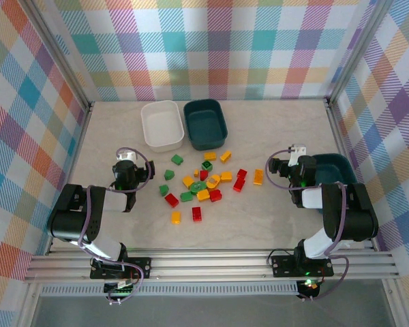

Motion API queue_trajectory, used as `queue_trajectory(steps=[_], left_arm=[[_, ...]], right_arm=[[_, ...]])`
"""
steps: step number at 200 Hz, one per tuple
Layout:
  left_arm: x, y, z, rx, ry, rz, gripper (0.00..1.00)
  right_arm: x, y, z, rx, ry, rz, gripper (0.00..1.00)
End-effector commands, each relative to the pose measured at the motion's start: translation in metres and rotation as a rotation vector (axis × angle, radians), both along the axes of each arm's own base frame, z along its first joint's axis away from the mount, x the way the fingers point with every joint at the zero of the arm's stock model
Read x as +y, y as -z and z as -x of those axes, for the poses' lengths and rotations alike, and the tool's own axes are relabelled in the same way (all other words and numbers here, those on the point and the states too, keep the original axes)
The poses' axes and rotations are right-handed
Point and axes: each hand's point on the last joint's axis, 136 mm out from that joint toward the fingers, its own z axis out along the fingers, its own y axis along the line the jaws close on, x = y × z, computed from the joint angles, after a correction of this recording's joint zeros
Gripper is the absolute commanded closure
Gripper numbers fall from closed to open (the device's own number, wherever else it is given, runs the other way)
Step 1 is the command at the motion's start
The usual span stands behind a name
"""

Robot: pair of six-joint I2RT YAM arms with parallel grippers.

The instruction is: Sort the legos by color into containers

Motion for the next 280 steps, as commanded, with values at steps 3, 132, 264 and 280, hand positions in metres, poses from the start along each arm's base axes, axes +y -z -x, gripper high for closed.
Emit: queue_trajectory(steps=[3,132,264,280], left_arm=[[0.002,-0.013,-0.008,-0.039,0.005,-0.009,0.00],[-0.016,-0.183,0.037,-0.222,-0.004,0.345,0.00],[0.007,-0.078,0.097,0.145,-0.502,0.811,0.00],[0.000,-0.069,0.096,0.202,-0.475,0.800,0.00]], right_arm=[[0.004,-0.013,-0.004,-0.040,-0.016,-0.013,0.00],[0.022,-0.164,0.011,0.079,0.196,0.041,0.00],[-0.077,-0.036,0.078,0.603,0.654,-0.294,0.01],[-0.070,-0.020,0.064,0.662,0.607,-0.306,0.02]])
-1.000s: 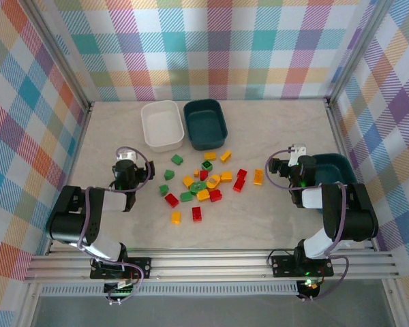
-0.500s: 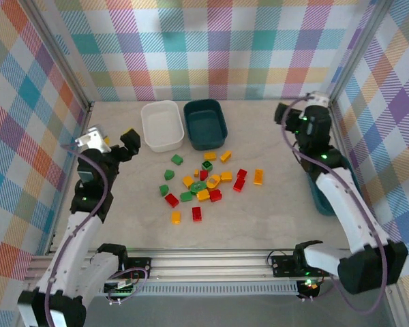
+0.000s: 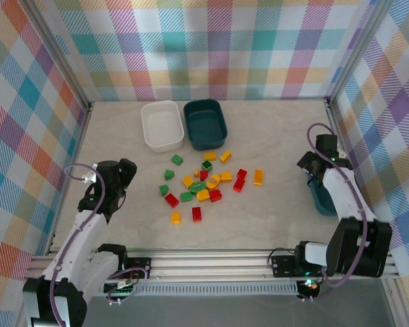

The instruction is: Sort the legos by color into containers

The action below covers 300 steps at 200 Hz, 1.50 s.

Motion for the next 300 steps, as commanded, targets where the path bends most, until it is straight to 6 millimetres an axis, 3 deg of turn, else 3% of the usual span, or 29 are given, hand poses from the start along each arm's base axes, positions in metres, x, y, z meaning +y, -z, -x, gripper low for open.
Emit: queue_trajectory(steps=[1,23,59,81,119,146,168,194,213,238,257,275,300], left_arm=[[-0.014,0.003,-0.007,0.017,0.059,0.066,0.00],[-0.024,0.008,-0.007,0.028,0.108,0.093,0.00],[-0.030,-0.004,-0.004,0.007,0.180,0.069,0.00],[-0.028,-0.007,-0.002,-0.011,0.180,0.051,0.00],[-0.040,-0.016,-0.011,-0.053,0.236,0.075,0.00],[-0.048,-0.023,-0.009,-0.066,0.282,0.072,0.00],[-0.051,-0.024,-0.005,-0.077,0.295,0.064,0.00],[-0.059,-0.024,-0.002,-0.092,0.332,0.059,0.00],[-0.064,-0.023,-0.002,-0.085,0.361,0.046,0.00],[-0.067,-0.018,-0.007,-0.042,0.381,0.023,0.00],[-0.059,-0.017,-0.018,0.011,0.357,-0.035,0.01],[-0.051,-0.022,-0.040,0.061,0.341,-0.116,0.06],[-0.047,-0.023,-0.087,0.170,0.349,-0.202,0.15]], right_arm=[[0.018,0.013,-0.025,0.016,-0.078,-0.103,0.02],[0.019,0.026,-0.048,0.046,-0.082,-0.132,0.03],[0.032,0.034,-0.084,0.047,-0.171,-0.195,0.10],[0.065,0.028,-0.119,-0.010,-0.287,-0.287,0.14],[0.144,0.011,-0.198,-0.123,-0.526,-0.345,0.16],[0.195,-0.017,-0.251,-0.177,-0.633,-0.333,0.15],[0.211,-0.050,-0.267,-0.267,-0.649,-0.375,0.12],[0.207,-0.086,-0.251,-0.339,-0.668,-0.346,0.10],[0.175,-0.090,-0.232,-0.339,-0.607,-0.195,0.09],[0.103,-0.056,-0.205,-0.174,-0.441,-0.053,0.09],[0.066,-0.025,-0.185,-0.069,-0.363,-0.051,0.11],[0.054,-0.002,-0.175,0.006,-0.361,-0.055,0.13],[0.062,0.020,-0.171,0.052,-0.411,-0.085,0.20]])
